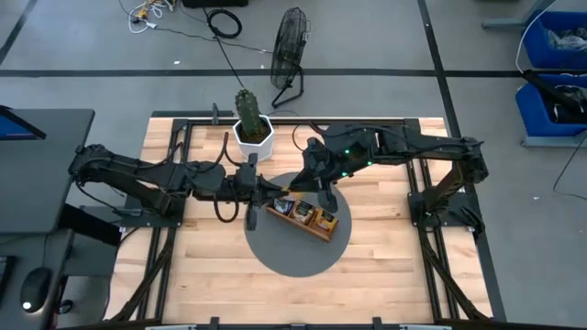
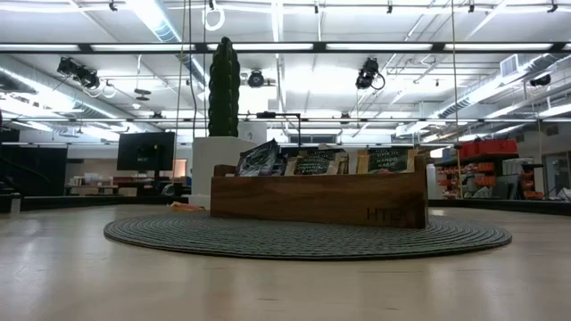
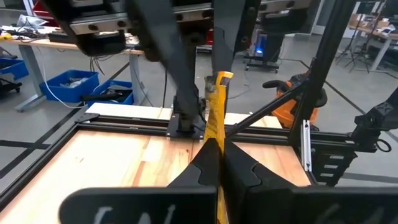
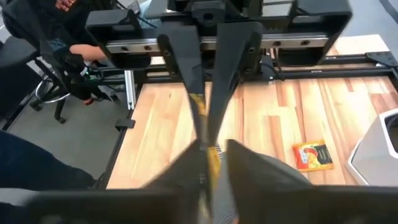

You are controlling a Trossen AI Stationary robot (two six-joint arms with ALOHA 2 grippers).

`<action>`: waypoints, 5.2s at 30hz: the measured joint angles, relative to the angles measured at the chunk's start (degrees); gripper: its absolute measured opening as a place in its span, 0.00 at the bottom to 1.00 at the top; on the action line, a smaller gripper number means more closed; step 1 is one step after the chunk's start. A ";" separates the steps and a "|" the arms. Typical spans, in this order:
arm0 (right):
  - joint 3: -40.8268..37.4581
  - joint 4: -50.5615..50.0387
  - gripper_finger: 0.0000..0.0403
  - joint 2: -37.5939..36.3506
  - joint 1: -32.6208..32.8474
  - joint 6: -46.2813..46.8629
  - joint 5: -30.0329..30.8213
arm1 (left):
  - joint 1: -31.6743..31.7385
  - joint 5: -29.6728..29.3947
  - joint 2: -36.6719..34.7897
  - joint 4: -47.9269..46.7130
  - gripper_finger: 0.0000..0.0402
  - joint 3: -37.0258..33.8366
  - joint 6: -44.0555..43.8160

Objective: Pick & Place Tea
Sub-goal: Put the orange tea bag into the right section of the wooden organizer

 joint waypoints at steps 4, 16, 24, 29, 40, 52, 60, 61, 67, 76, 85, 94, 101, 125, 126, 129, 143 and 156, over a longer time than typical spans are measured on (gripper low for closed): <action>0.00 0.08 0.03 -0.02 0.83 -0.91 0.40 | 0.00 0.02 0.00 -0.37 0.01 0.00 0.00; -0.05 -2.54 0.00 -3.21 0.98 0.35 11.29 | -2.09 0.12 -0.13 -8.95 0.12 0.01 -1.60; -7.82 -4.14 0.00 -7.80 2.88 9.19 14.30 | -4.47 -2.67 -0.11 -15.65 0.08 -0.04 -3.08; -21.32 1.43 0.00 -8.98 7.31 19.44 16.60 | -5.63 -6.87 -0.11 -16.05 0.05 -0.04 -2.99; -46.65 18.00 0.00 -9.07 14.88 37.38 28.27 | -5.55 -7.22 -0.11 -15.91 0.05 -0.04 -1.03; -58.23 24.52 0.00 -9.07 14.50 40.83 29.52 | -5.54 -7.43 -0.11 -15.85 0.05 -0.04 -1.06; -61.94 31.00 0.00 -9.07 14.40 40.52 30.09 | -5.53 -7.59 -0.11 -15.83 0.05 -0.04 -1.44; -61.94 30.88 0.00 -9.07 14.36 40.02 30.16 | -5.53 -7.64 -0.11 -15.83 0.05 -0.04 -1.45; -62.05 30.28 0.02 -9.07 14.02 38.38 30.15 | -5.20 -8.05 -0.11 -15.83 0.05 -0.04 -0.14; -62.05 29.42 0.23 -9.05 14.00 37.40 27.63 | -4.76 -8.07 -0.11 -15.85 0.05 -0.04 0.09; -60.54 29.01 0.46 -10.13 14.00 37.66 25.94 | -4.76 -12.92 -0.15 -17.05 0.05 -0.02 -0.13; -51.29 29.19 0.48 -16.66 15.11 35.92 29.98 | -0.98 -14.18 -6.06 -27.08 0.05 0.09 -13.54; -49.83 28.57 0.45 -17.66 16.06 33.27 36.01 | 4.81 -12.38 -6.53 -60.47 0.19 -0.71 -45.34; -49.83 32.37 0.44 -17.59 16.06 30.45 39.02 | 24.32 -7.83 -4.13 -21.39 0.61 -34.73 -65.57; -49.83 32.64 0.44 -17.59 16.06 30.18 39.25 | 24.48 -7.16 -3.96 -19.51 0.61 -35.29 -65.56; -49.83 32.82 0.44 -17.57 16.06 30.10 39.64 | 24.41 -6.85 -1.88 -16.27 0.61 -35.39 -65.57; -49.83 34.64 0.44 -17.57 16.06 30.17 39.64 | 23.30 -4.14 11.83 -9.06 0.61 -35.19 -66.02; -49.83 34.77 0.44 -17.57 16.06 30.32 39.63 | 23.42 -4.17 12.07 -13.31 0.28 -35.29 -64.51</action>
